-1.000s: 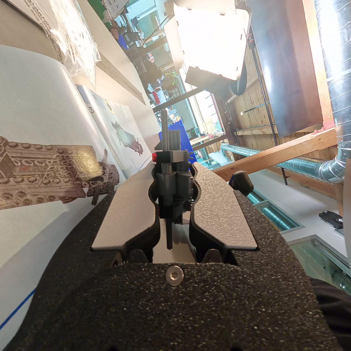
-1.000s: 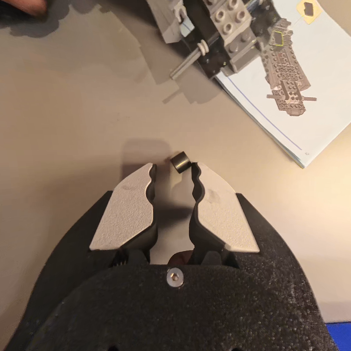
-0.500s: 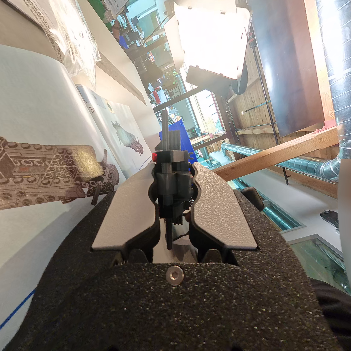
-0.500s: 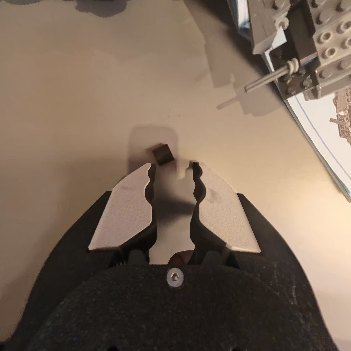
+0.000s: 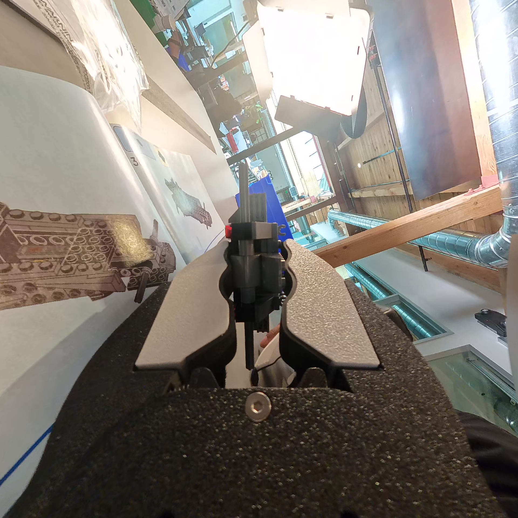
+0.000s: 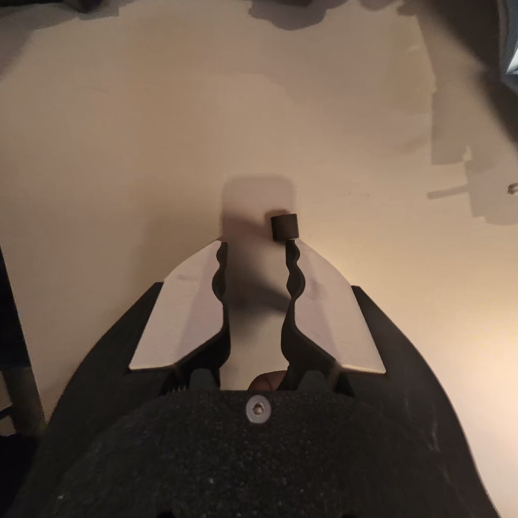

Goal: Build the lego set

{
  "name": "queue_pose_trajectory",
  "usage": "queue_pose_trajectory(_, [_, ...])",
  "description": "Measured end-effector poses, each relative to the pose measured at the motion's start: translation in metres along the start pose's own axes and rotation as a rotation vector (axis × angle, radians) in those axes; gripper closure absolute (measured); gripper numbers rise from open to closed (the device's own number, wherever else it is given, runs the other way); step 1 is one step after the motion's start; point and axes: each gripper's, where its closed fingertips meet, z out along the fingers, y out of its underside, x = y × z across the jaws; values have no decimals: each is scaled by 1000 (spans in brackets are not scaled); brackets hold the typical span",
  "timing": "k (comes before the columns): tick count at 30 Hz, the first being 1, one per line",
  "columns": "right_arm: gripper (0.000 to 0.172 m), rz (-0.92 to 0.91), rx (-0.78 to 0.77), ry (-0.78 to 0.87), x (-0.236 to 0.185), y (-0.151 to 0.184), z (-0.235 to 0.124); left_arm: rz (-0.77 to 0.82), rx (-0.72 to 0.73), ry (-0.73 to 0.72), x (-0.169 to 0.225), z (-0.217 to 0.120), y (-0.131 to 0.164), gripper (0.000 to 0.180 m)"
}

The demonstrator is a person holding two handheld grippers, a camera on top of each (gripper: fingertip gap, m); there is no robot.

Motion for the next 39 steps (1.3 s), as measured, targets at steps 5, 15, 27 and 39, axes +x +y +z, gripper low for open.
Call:
queue_pose_trajectory(5, [131, -51, -1, -34, -15, -9, 8, -2, 2, 1, 0, 0, 0, 149])
queue_pose_trajectory(15, [131, -125, 41, 44, -10, -28, 19, -2, 2, 0, 0, 0, 0, 149])
queue_pose_trajectory(27, [133, -50, 177, 198, 28, -46, 4, -15, 7, 4, -1, 0, -1, 149])
queue_pose_trajectory(39, [142, -23, 133, 148, 30, -33, 13, -27, 3, 6, -1, 0, -2, 149])
